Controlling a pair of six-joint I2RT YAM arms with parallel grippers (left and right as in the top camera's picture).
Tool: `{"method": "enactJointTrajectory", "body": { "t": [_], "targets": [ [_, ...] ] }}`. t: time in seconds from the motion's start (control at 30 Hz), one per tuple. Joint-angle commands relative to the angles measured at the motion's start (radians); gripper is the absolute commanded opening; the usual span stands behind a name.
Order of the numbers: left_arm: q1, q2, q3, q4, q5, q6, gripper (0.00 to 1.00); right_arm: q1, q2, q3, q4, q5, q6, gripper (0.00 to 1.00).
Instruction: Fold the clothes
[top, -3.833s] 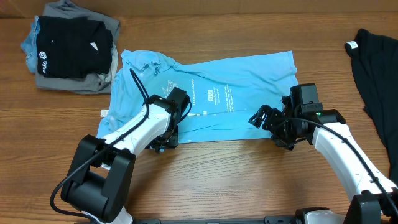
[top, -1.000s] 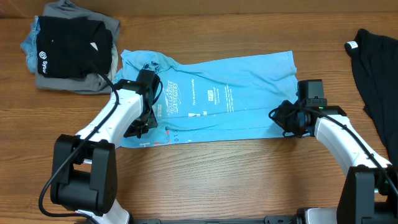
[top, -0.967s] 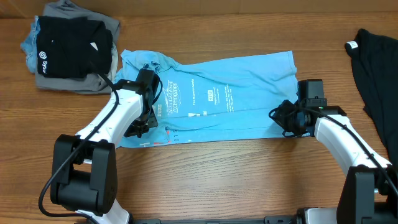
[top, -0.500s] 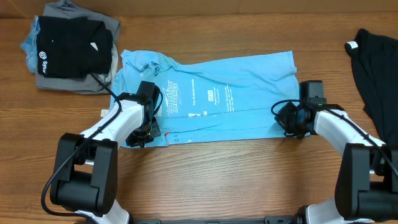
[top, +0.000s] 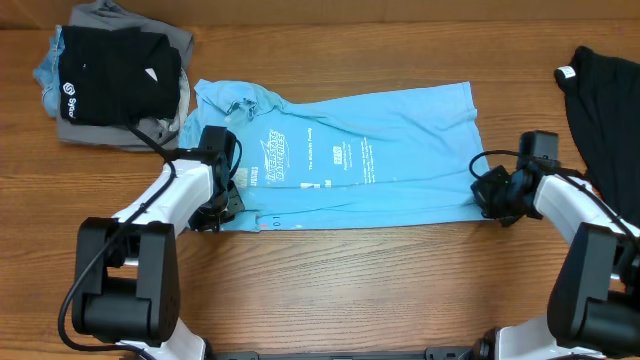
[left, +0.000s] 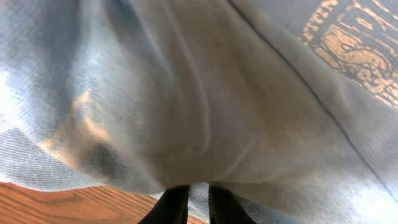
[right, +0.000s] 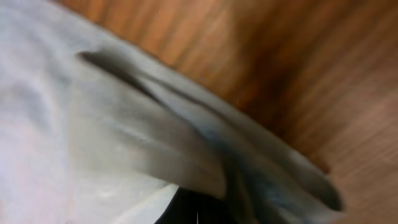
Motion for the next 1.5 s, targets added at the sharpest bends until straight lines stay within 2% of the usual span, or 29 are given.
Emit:
{"method": "enactJointTrajectory", "body": {
  "t": [0.0,0.17,0.37,0.6,0.73,0.9,0.93,1.03,1.07,1.1,1.13,1.2,1.23,1.33,1.47],
  "targets": [
    [0.032,0.021,-0.03,-0.011,-0.091,0.012,0.17,-0.042,0.035,-0.02,-0.061,0.107,0.051,0.04],
    [0.032,0.021,-0.03,-0.096,-0.095,-0.036,0.16,-0.051,0.035,-0.02,-0.123,0.113,0.072,0.04],
    [0.032,0.021,-0.031,-0.21,-0.095,-0.138,0.14,-0.051,0.014,-0.02,-0.212,0.146,0.173,0.04],
    [0.031,0.018,-0.031,-0.31,-0.157,-0.21,0.13,-0.055,-0.077,-0.02,-0.266,0.172,0.177,0.04],
    [0.03,-0.011,-0.031,-0.332,-0.174,-0.214,0.13,-0.063,-0.151,-0.02,-0.283,0.171,0.167,0.04],
    [0.008,-0.136,-0.03,-0.33,-0.164,-0.184,0.15,-0.063,-0.251,-0.02,-0.278,0.161,0.1,0.04],
    [-0.008,-0.174,-0.03,-0.329,-0.156,-0.168,0.16,-0.063,-0.268,-0.018,-0.271,0.14,0.056,0.12],
    [-0.073,-0.27,-0.03,-0.311,-0.101,-0.113,0.19,-0.063,-0.299,-0.015,-0.253,0.036,-0.062,0.5],
    [-0.111,-0.303,-0.03,-0.295,-0.07,-0.074,0.25,-0.063,-0.303,-0.015,-0.251,0.003,-0.084,0.61],
    [-0.143,-0.323,-0.03,-0.281,-0.051,-0.049,0.3,-0.063,-0.303,-0.015,-0.252,-0.025,-0.097,0.67],
    [-0.176,-0.339,-0.03,-0.27,-0.039,-0.039,0.42,-0.063,-0.302,-0.015,-0.253,-0.04,-0.099,0.72],
    [-0.257,-0.355,-0.03,-0.241,-0.036,-0.038,0.76,-0.063,-0.302,-0.015,-0.253,-0.06,-0.099,0.77],
    [-0.288,-0.354,-0.03,-0.231,-0.036,-0.039,0.83,-0.063,-0.302,-0.015,-0.253,-0.064,-0.099,0.79],
    [-0.36,-0.33,-0.031,-0.221,-0.037,-0.056,0.87,-0.063,-0.302,-0.015,-0.254,-0.065,-0.104,0.8],
    [-0.376,-0.257,-0.031,-0.212,-0.031,-0.057,0.83,-0.063,-0.302,-0.015,-0.257,-0.069,-0.126,0.81]
  ]
}}
